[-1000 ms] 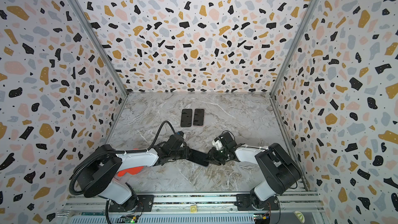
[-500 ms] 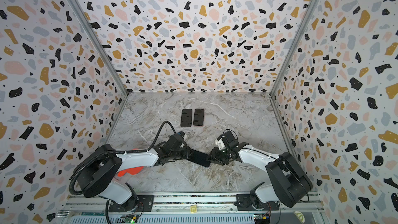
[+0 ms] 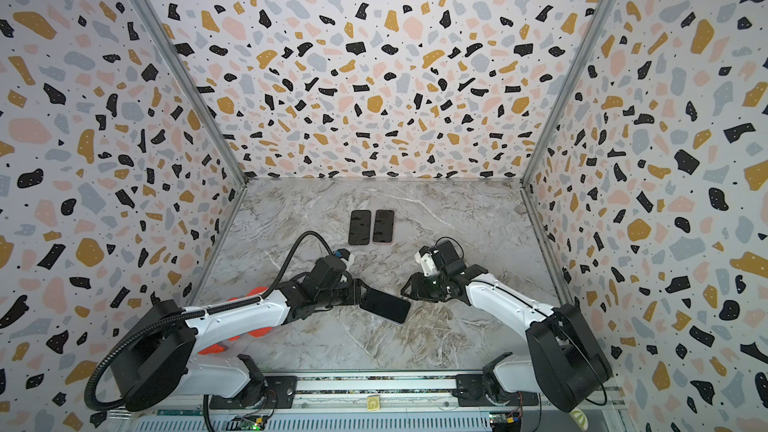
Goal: Put the phone into the phone case
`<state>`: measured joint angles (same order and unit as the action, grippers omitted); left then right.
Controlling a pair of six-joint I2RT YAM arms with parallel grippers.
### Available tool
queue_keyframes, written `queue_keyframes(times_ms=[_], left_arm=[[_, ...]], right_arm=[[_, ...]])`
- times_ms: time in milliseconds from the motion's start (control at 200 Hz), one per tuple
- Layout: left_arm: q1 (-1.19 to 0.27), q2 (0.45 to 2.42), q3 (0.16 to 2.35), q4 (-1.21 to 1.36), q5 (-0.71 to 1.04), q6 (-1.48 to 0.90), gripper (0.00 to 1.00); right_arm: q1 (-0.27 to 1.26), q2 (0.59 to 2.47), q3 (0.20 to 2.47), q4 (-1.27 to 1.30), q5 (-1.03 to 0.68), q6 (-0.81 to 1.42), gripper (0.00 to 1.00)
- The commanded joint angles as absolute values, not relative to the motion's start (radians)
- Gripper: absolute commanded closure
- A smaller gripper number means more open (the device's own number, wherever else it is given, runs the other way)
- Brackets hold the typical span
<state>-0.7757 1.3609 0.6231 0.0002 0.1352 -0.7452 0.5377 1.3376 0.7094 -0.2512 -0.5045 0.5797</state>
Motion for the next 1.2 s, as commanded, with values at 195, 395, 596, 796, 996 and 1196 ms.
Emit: queue_keyframes(times_ms=[195, 395, 596, 796, 996, 1196], left_arm=[[-0.847, 1.338, 0.582, -0.006, 0.249, -0.753, 0.34], [-0.850, 1.401, 0.571, 0.023, 0.278, -0.758, 0.33], [-0.851, 1.463, 0.604, 0.015, 0.275, -0.734, 0.34], [-0.851, 1.497, 0.631, 0.017, 0.256, -0.731, 0.36], [-0.850, 1.554, 0.676, 0.008, 0.238, -0.709, 0.37], [-0.848, 1.626, 0.736, 0.011, 0.237, -0.687, 0.38]], right_arm=[[0.537, 1.467, 0.747, -0.220, -0.489, 0.430, 0.52], [0.536, 1.505, 0.728, -0.196, -0.513, 0.408, 0.52], [0.536, 1.519, 0.707, -0.162, -0.546, 0.414, 0.54], [0.546, 1.512, 0.671, -0.132, -0.566, 0.429, 0.55], [0.556, 1.502, 0.636, -0.116, -0.571, 0.450, 0.56], [0.577, 1.459, 0.573, -0.084, -0.578, 0.487, 0.58]])
